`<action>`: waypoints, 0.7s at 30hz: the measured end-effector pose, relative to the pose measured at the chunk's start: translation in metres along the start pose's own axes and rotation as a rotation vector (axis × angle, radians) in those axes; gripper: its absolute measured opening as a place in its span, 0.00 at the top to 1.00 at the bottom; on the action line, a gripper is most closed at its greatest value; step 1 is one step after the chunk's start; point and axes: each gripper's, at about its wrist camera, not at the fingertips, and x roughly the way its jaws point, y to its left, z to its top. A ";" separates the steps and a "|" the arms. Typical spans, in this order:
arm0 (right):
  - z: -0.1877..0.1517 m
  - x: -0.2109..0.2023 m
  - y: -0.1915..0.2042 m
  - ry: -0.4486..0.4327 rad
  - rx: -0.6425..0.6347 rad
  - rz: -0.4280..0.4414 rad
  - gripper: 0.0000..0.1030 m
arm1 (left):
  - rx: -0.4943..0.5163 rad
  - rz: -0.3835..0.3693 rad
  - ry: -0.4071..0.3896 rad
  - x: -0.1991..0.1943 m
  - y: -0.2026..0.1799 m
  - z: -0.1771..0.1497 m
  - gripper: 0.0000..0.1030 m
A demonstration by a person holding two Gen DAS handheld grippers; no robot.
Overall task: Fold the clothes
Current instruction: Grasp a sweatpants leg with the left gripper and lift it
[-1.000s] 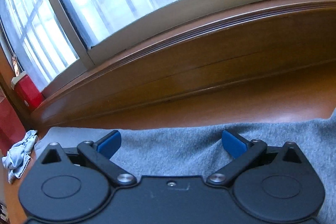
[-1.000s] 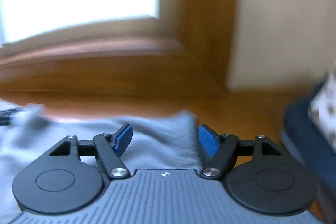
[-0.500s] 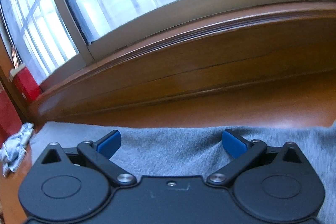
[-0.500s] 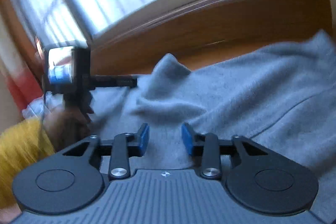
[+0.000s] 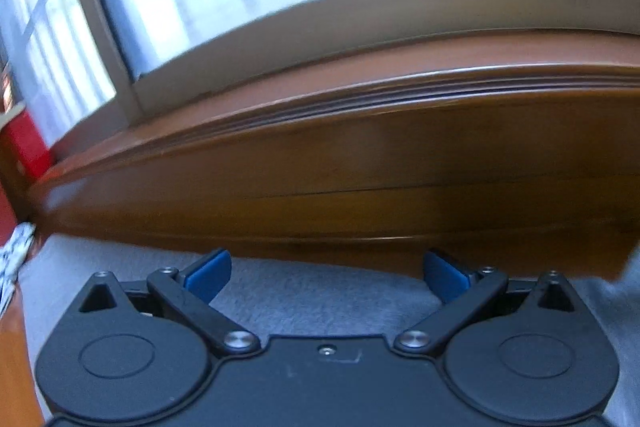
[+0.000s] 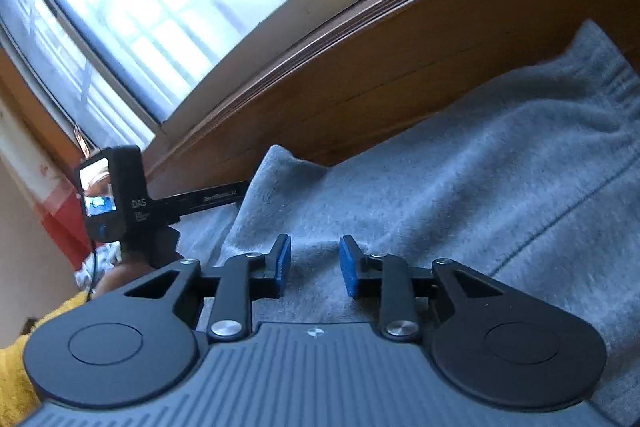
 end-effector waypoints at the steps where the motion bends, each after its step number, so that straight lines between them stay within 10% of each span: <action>1: -0.001 0.000 0.001 -0.001 -0.003 0.001 0.67 | 0.002 -0.026 -0.021 -0.018 0.005 -0.005 0.01; 9: -0.003 -0.008 -0.003 -0.018 -0.003 -0.005 0.59 | 0.077 -0.276 -0.150 -0.195 0.056 -0.080 0.00; 15: -0.004 -0.007 0.006 -0.021 -0.027 -0.007 0.43 | 0.243 -0.392 0.030 -0.324 0.070 -0.217 0.00; 21: -0.008 -0.010 0.007 -0.025 -0.018 -0.010 0.42 | 0.213 -0.459 0.129 -0.336 0.048 -0.343 0.00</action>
